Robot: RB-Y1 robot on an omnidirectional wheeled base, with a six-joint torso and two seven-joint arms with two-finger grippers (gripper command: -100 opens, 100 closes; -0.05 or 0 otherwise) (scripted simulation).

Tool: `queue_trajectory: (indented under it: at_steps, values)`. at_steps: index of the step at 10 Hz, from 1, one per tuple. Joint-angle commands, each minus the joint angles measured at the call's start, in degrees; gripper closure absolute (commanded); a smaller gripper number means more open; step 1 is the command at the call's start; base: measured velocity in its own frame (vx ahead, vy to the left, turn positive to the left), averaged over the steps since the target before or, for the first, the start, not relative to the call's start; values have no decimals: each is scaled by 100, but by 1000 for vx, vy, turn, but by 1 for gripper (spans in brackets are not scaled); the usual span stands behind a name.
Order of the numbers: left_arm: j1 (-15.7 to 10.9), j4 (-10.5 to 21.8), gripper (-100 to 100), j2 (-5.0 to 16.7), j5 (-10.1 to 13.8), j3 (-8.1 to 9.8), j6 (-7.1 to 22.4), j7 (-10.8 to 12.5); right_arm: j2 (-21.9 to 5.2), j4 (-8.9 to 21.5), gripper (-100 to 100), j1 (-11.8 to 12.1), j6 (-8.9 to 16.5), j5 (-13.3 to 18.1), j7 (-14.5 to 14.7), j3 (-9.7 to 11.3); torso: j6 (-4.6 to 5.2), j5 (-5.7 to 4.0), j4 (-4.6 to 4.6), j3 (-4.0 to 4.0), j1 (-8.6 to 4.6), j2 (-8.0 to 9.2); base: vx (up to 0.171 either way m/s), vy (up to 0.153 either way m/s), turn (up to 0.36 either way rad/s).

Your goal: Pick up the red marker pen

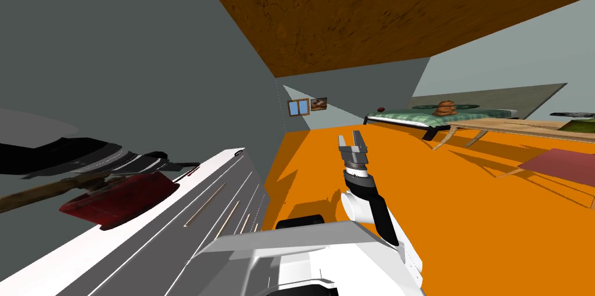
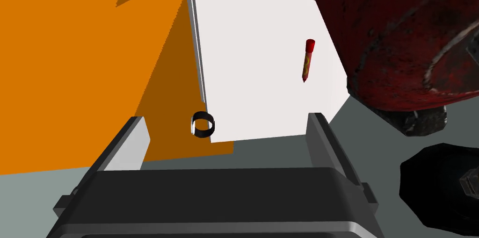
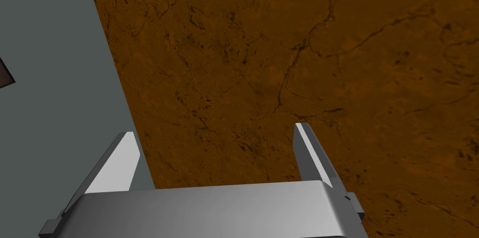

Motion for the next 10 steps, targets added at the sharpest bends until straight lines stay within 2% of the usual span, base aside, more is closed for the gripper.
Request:
queue_trajectory:
  at_steps: [1, 2, 3, 4, 8, 9, 10]
  values:
    - [75, -63, -100, -162, -41, -61, -26, -28, 0, 0, 0, 0, 0, 0, 0, 0, 0, 0, 0, 0, 0, 0, 128, 151, -51]
    - [32, -83, -100, -74, -19, -39, 13, -5, 0, 0, 0, 0, 0, 0, 0, 0, 0, 1, 0, 0, 2, 0, 54, 66, -17]
    - [34, -94, 0, -82, -21, -45, 17, -6, 1, 0, 0, -1, 0, 0, 0, 1, 1, -6, 4, 10, -27, 19, 10, 13, -1]
    - [-4, 29, -100, 26, 31, -35, 36, 100, 1, 0, 0, -1, 0, 0, 0, 1, 1, -13, 9, 21, -50, 36, -105, -47, -92]
    - [-80, 272, -100, 240, 135, -15, 75, 314, 3, 1, 0, -4, 1, 0, 0, 3, 0, -32, 36, 82, -114, 137, -202, -103, -83]
    - [-93, 313, -100, 276, 153, -12, 81, 350, 3, 1, 0, -4, 1, 0, 0, 3, -1, -30, 35, 78, -104, 129, -127, -63, -64]
    - [-100, 208, -100, 262, 145, -23, 138, 314, 3, 1, 0, -3, 1, 0, 0, 2, -2, -27, 31, 69, -96, 113, -50, -29, 2]
